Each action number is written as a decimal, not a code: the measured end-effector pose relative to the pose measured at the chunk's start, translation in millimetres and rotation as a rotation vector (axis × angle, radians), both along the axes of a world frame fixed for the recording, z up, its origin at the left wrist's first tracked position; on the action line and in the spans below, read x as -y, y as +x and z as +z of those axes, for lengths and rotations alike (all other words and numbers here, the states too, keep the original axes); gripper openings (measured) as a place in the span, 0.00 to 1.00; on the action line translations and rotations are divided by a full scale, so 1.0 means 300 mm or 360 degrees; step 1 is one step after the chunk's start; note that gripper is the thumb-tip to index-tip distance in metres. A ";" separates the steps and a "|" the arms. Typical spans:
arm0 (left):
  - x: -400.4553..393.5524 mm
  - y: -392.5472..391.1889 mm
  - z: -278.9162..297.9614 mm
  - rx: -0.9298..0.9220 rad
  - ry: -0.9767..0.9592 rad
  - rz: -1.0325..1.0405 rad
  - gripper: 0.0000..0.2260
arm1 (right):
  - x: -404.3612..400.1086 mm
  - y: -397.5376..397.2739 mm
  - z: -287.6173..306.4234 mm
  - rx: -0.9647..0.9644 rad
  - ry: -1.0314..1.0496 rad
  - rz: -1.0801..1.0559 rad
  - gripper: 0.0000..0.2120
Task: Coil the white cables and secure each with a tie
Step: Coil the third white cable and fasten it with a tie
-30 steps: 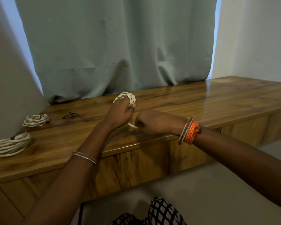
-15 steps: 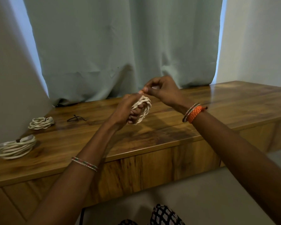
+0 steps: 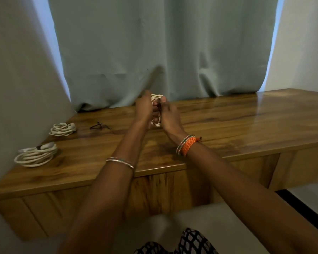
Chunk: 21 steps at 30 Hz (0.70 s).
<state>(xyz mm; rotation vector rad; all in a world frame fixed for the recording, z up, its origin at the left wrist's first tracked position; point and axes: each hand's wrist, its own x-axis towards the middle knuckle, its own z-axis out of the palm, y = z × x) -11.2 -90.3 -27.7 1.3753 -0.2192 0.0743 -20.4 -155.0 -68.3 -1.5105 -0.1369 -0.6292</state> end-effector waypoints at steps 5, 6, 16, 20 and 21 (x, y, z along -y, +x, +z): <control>-0.036 0.023 -0.090 0.0674 0.0283 0.0876 0.23 | -0.071 0.019 -0.028 0.0001 -0.0195 -0.0198 0.21; -0.054 0.017 -0.095 0.0758 0.0307 0.0857 0.22 | -0.092 0.029 -0.025 -0.0011 -0.0174 -0.0152 0.20; -0.481 0.161 -0.027 0.0344 0.0346 0.1294 0.17 | -0.298 0.279 0.033 -0.0239 -0.0603 0.0330 0.17; -0.613 0.232 -0.020 0.0261 0.0391 0.1425 0.17 | -0.414 0.385 -0.044 -0.0097 -0.1513 0.0024 0.10; -0.626 0.246 -0.021 0.0244 0.0375 0.1436 0.17 | -0.442 0.398 -0.050 -0.0070 -0.1683 -0.0035 0.12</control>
